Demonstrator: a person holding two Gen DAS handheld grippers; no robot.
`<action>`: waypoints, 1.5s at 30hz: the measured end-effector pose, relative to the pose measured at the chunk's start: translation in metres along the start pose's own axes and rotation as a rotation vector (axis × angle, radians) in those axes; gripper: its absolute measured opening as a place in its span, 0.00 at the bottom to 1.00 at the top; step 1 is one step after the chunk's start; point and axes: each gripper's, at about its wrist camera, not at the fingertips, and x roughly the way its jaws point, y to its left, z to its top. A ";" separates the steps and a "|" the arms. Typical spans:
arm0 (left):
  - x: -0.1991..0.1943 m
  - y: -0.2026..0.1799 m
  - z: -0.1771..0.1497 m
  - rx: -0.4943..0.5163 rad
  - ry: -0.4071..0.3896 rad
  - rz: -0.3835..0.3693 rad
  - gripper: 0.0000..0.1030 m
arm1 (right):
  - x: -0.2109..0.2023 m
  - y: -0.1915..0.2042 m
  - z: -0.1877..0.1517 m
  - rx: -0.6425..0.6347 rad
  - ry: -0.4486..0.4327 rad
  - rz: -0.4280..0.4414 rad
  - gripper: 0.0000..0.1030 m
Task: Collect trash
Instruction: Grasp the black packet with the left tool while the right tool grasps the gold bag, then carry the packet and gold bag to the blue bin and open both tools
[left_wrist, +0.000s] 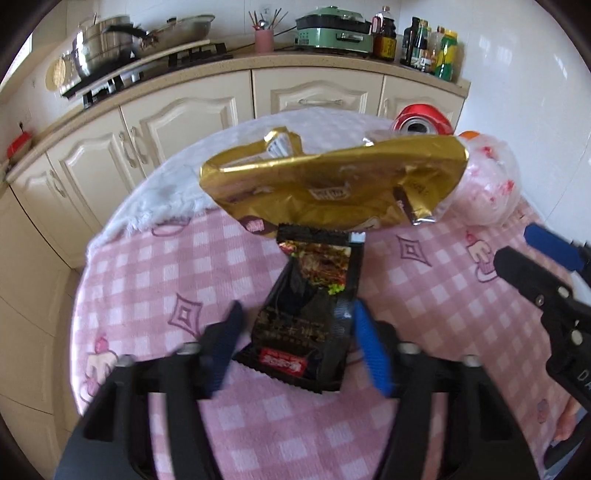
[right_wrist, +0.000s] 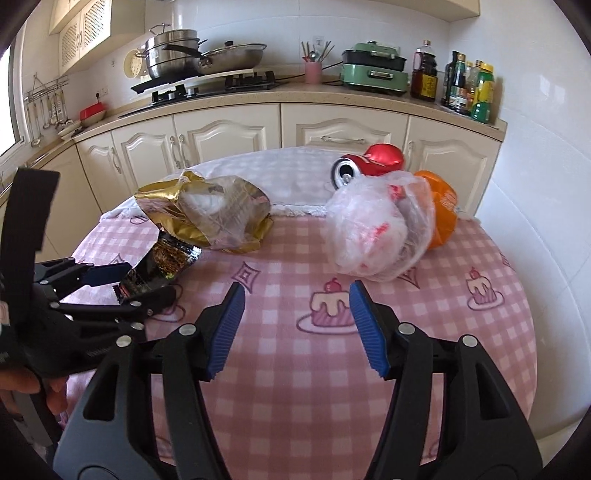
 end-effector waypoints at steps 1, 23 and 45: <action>-0.002 0.001 0.000 0.004 -0.004 -0.008 0.36 | 0.001 0.003 0.003 -0.010 -0.003 0.004 0.59; -0.092 0.120 -0.068 -0.265 -0.146 0.036 0.14 | 0.013 0.091 0.030 -0.144 -0.030 0.115 0.05; -0.127 0.316 -0.227 -0.637 -0.097 0.252 0.08 | 0.059 0.370 -0.053 -0.341 0.173 0.477 0.05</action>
